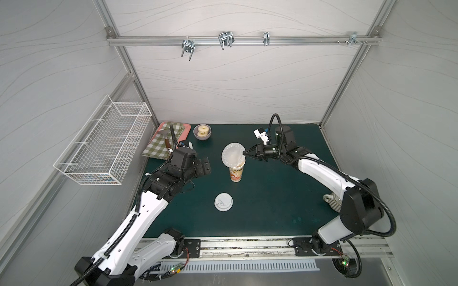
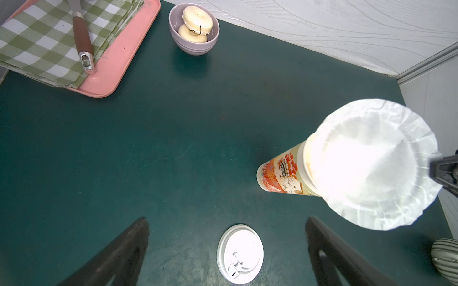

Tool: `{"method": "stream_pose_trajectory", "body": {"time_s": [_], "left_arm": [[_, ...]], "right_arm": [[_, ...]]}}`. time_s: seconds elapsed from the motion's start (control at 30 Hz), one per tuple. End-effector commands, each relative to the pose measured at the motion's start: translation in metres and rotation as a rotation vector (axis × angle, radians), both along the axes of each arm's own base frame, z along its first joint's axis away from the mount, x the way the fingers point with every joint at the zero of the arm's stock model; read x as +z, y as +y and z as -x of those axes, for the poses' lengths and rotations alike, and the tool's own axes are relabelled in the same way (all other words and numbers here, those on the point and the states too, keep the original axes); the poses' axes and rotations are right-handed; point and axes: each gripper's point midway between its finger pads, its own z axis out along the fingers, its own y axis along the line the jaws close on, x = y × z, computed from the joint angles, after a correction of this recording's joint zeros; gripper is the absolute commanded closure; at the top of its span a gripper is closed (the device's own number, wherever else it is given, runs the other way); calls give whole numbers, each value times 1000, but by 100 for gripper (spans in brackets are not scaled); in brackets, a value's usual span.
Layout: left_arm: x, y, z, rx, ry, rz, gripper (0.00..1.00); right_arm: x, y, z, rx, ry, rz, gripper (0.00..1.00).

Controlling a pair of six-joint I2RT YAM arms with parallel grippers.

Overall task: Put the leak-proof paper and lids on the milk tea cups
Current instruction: Place the leak-proof paper at the cup.

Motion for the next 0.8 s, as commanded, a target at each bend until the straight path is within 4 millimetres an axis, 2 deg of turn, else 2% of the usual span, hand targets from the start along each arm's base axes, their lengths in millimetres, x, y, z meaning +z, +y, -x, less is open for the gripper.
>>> {"method": "stream_pose_trajectory", "body": {"time_s": [0.0, 0.3, 0.77], "left_arm": [[21, -1, -8, 7, -68, 7, 1], [19, -1, -8, 6, -63, 9, 1], [19, -1, -7, 9, -64, 11, 1]], "right_arm": [[-6, -2, -5, 4, 14, -18, 100], [-34, -10, -9, -11, 65, 15, 100], [-50, -9, -13, -19, 95, 36, 100]]}}
